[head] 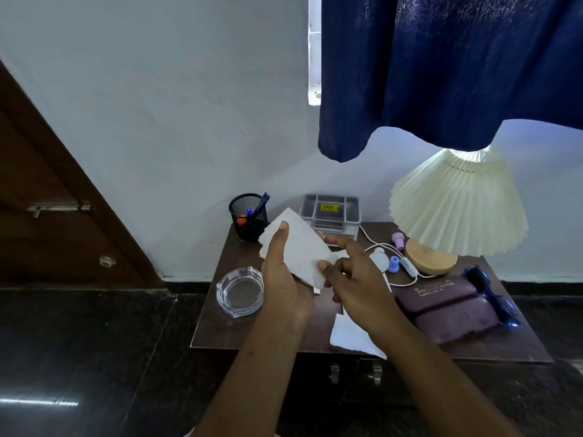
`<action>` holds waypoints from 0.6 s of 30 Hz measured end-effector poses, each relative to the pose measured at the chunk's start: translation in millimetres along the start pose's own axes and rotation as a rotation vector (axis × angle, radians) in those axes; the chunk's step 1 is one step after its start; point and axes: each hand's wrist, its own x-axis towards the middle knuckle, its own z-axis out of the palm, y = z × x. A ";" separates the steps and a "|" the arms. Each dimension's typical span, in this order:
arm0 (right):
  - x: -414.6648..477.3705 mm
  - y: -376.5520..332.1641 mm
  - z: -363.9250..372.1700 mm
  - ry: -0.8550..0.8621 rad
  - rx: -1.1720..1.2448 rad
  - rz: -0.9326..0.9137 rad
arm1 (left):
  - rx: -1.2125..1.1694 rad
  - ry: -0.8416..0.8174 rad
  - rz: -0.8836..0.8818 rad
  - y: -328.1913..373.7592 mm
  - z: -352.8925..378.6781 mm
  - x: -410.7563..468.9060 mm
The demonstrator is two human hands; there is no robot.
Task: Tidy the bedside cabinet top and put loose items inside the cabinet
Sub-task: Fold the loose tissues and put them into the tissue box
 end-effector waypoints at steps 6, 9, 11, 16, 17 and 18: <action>0.3 -1.9 -4.2 -0.081 0.015 -0.024 | -0.049 -0.101 -0.002 2.2 -0.3 0.4; 1.2 -5.0 -11.7 -0.070 0.012 -0.060 | -0.118 -0.127 0.017 4.7 0.3 -0.2; 2.0 -7.0 -17.2 -0.052 0.005 -0.101 | -0.156 -0.119 0.023 5.9 0.7 -0.1; 4.4 -8.1 -27.2 -0.004 -0.026 -0.199 | -0.191 -0.125 0.000 6.5 1.8 -2.7; 4.4 -8.4 -28.2 -0.007 -0.025 -0.213 | -0.195 -0.121 -0.005 5.5 2.0 -3.3; 4.2 -9.2 -28.4 -0.013 -0.026 -0.226 | -0.196 -0.114 -0.010 4.4 2.9 -3.7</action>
